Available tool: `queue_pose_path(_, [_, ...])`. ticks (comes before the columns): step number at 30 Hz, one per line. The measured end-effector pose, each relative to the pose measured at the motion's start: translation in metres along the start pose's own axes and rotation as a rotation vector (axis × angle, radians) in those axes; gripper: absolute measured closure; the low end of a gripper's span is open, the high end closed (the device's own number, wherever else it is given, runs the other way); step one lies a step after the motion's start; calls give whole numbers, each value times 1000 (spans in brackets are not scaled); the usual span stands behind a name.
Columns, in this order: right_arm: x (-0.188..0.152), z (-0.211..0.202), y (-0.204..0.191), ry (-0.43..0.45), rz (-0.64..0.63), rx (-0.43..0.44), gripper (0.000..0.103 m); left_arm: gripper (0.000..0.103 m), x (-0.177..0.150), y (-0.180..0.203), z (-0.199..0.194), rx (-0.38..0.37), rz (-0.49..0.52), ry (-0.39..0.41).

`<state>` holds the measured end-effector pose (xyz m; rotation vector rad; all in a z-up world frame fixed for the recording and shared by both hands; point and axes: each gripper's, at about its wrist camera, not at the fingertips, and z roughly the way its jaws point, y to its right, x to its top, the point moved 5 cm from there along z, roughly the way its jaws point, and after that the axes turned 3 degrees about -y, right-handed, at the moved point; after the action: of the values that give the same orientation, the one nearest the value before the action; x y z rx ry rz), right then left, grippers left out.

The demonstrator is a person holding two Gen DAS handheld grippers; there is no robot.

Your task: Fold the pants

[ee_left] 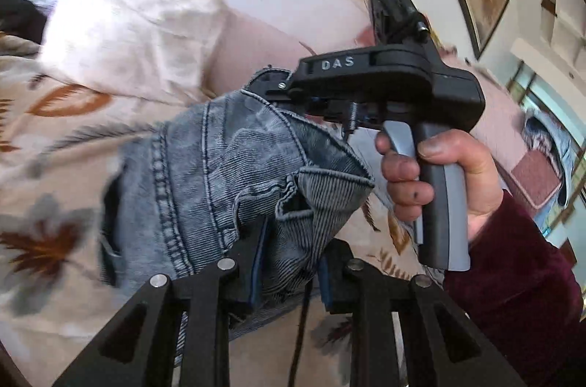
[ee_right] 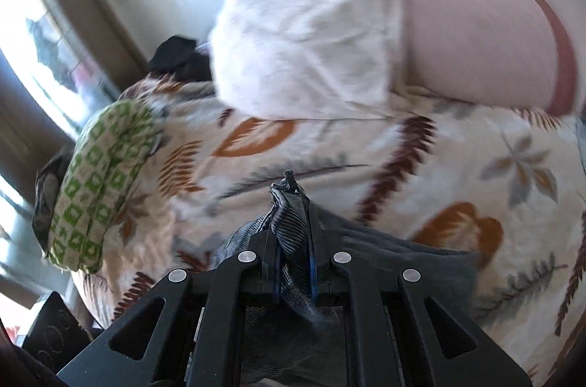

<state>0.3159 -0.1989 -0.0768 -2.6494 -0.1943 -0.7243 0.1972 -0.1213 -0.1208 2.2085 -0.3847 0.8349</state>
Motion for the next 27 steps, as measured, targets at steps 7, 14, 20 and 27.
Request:
queue_pose_path(7, [-25,-1,92,15,123,26,94,78,-15,30,70,3,48,-112])
queue_pose_path(14, [-52,13,156,19,208,30,94,78,-31,43,117,38,113,-213])
queue_pose_path(20, [-80,13,191,-8,288,-32,82,45,-37,63,101,-28,168,-236])
queue_pose_path(27, [-93,-61,182,118,286,-98,72,28,-18,67,-1,117,339,-47])
